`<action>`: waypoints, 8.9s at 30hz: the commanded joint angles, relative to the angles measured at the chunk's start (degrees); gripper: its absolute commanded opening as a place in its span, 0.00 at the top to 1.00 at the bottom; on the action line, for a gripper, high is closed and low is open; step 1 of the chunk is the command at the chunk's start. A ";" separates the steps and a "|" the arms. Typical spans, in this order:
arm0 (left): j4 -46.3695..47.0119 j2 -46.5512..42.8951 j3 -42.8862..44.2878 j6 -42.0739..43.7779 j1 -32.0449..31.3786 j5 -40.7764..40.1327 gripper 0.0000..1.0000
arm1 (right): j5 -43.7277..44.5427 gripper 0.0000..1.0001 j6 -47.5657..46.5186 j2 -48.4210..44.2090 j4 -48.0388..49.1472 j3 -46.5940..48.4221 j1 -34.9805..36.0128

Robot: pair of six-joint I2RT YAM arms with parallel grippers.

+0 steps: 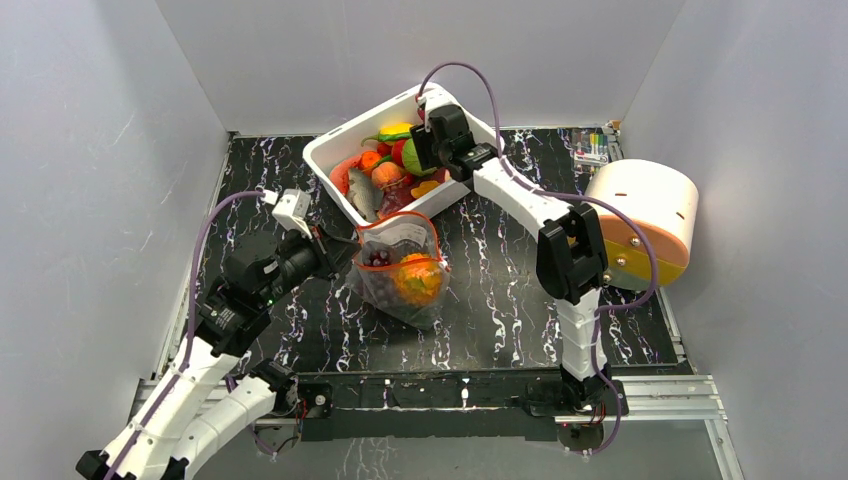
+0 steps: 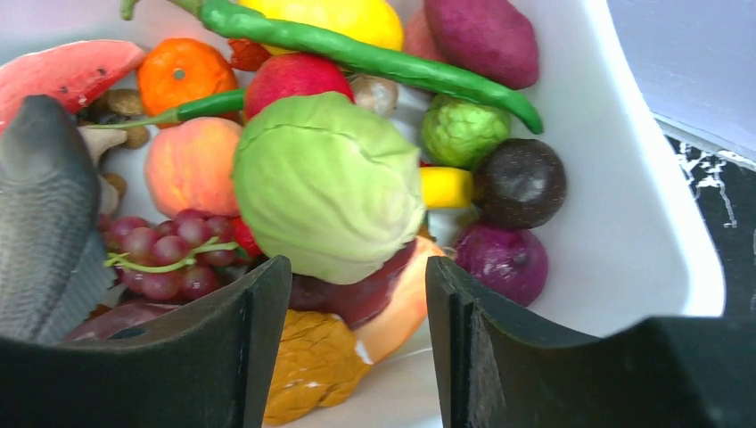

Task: Place the food in the zip-top bag and seal the zipper
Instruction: Pick up the fake vegetable from the bin, then place the fake vegetable in the zipper food storage bag, then pick up the fake fish from the bin.

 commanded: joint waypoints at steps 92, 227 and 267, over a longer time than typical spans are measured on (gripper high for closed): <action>6.46 3.34 1.41 -0.99 -0.19 -5.18 1.00 | -27.76 0.80 24.47 -45.24 1.54 -29.30 -3.56; -12.54 -3.38 13.67 12.33 -0.17 -27.87 1.00 | -5.85 0.45 2.15 19.04 0.08 21.44 9.75; -12.51 -2.30 13.33 12.28 -0.23 -22.76 1.00 | -15.14 0.81 8.42 22.31 4.08 22.81 9.36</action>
